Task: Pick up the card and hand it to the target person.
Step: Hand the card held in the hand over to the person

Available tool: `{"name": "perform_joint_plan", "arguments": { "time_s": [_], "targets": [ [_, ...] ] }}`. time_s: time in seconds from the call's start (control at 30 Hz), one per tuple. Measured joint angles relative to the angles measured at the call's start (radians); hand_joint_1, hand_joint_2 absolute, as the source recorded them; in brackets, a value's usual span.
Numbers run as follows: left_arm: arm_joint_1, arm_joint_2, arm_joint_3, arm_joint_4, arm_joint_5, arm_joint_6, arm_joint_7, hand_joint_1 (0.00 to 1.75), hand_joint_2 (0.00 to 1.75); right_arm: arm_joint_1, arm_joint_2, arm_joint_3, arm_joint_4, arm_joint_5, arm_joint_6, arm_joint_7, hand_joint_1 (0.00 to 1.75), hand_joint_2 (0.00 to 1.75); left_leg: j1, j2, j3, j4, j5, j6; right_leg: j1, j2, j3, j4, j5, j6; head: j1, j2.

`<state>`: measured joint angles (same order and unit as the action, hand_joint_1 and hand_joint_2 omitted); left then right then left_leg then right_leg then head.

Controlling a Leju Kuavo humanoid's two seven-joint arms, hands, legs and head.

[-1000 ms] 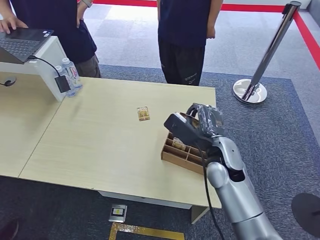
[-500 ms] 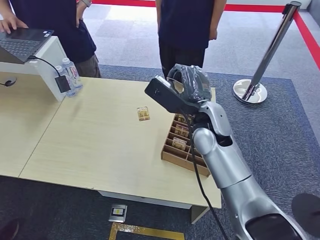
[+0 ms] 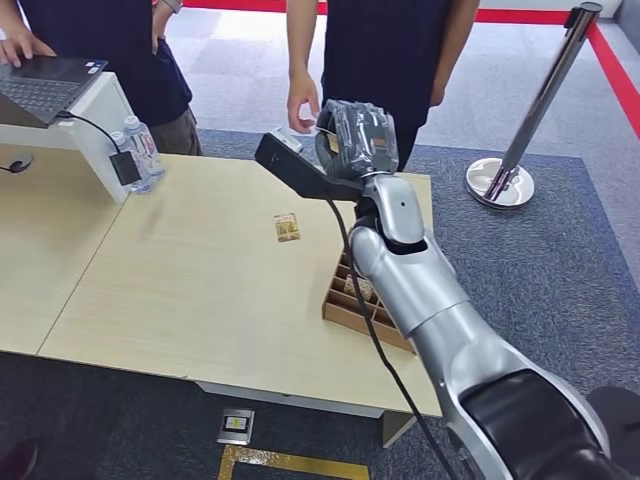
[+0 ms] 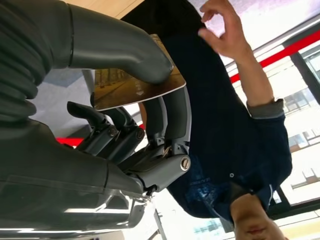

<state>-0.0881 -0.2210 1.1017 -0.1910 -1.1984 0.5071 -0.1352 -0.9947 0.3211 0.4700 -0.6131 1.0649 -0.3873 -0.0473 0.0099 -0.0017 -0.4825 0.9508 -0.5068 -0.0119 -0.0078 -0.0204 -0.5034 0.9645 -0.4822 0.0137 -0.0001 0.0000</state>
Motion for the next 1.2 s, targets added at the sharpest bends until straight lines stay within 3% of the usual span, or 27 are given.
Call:
{"name": "perform_joint_plan", "arguments": {
  "time_s": [0.33, 0.77, 0.8, 0.9, 0.93, 1.0, 1.13, 1.2],
  "targets": [
    [0.0, 0.0, 0.0, 0.001, 0.004, 0.006, 0.001, 0.0, 0.0, -0.023, 0.013, 0.0, 0.125, -0.001, -0.02, 0.002, 1.75, 1.75, 0.0, 0.0, 0.0, 0.0, 0.0, 0.0, 0.0, 0.0, 0.0, 0.0, 0.0, 0.0, 0.0, 0.0],
    [0.0, 0.0, -0.005, 0.001, -0.005, 0.015, 0.006, 0.0, 0.0, -0.026, 0.018, -0.011, 0.163, -0.027, -0.028, -0.034, 1.75, 1.75, 0.0, 0.0, 0.0, 0.0, 0.0, 0.0, 0.0, 0.0, 0.0, 0.0, 0.0, 0.0, 0.0, 0.0],
    [0.0, 0.0, -0.006, 0.001, -0.005, 0.016, 0.007, 0.0, 0.0, -0.027, 0.019, -0.011, 0.164, -0.028, -0.028, -0.037, 1.55, 1.75, 0.0, 0.0, 0.0, 0.0, 0.0, 0.0, 0.0, 0.0, -0.001, 0.0, 0.0, 0.0, 0.0, 0.0],
    [0.0, -0.001, -0.006, 0.002, -0.004, 0.02, 0.009, 0.0, 0.0, -0.027, 0.022, -0.011, 0.164, -0.033, -0.024, -0.042, 0.31, 1.75, 0.0, 0.0, 0.0, 0.0, 0.0, 0.0, 0.0, 0.0, -0.001, 0.0, 0.0, 0.0, 0.0, 0.0],
    [0.0, -0.001, -0.006, 0.002, -0.003, 0.021, 0.009, 0.0, 0.0, -0.027, 0.023, -0.011, 0.164, -0.035, -0.02, -0.043, 0.06, 1.75, 0.0, 0.0, 0.0, 0.0, 0.0, 0.0, 0.0, 0.0, -0.001, 0.0, 0.0, 0.0, 0.0, 0.0],
    [0.0, -0.002, -0.006, 0.002, -0.002, 0.024, 0.01, 0.0, 0.0, -0.027, 0.025, -0.011, 0.164, -0.043, -0.012, -0.045, 0.0, 1.75, 0.0, 0.0, 0.0, 0.0, 0.0, 0.0, 0.0, 0.0, -0.001, 0.0, 0.0, 0.0, 0.0, 0.0],
    [0.0, -0.002, -0.006, 0.002, 0.003, 0.029, 0.015, 0.0, 0.0, -0.027, 0.03, -0.011, 0.164, -0.067, 0.001, -0.045, 0.0, 0.0, 0.0, 0.0, 0.0, 0.0, 0.0, 0.0, 0.0, 0.0, -0.001, 0.0, 0.0, 0.0, 0.0, 0.0],
    [0.0, -0.003, -0.006, 0.002, 0.003, 0.03, 0.019, 0.0, 0.0, -0.027, 0.03, -0.01, 0.164, -0.078, 0.003, -0.043, 0.0, 0.0, 0.0, 0.0, 0.0, 0.0, 0.0, 0.0, 0.0, 0.0, -0.001, 0.0, 0.0, 0.0, 0.0, 0.0]
  ]
}}
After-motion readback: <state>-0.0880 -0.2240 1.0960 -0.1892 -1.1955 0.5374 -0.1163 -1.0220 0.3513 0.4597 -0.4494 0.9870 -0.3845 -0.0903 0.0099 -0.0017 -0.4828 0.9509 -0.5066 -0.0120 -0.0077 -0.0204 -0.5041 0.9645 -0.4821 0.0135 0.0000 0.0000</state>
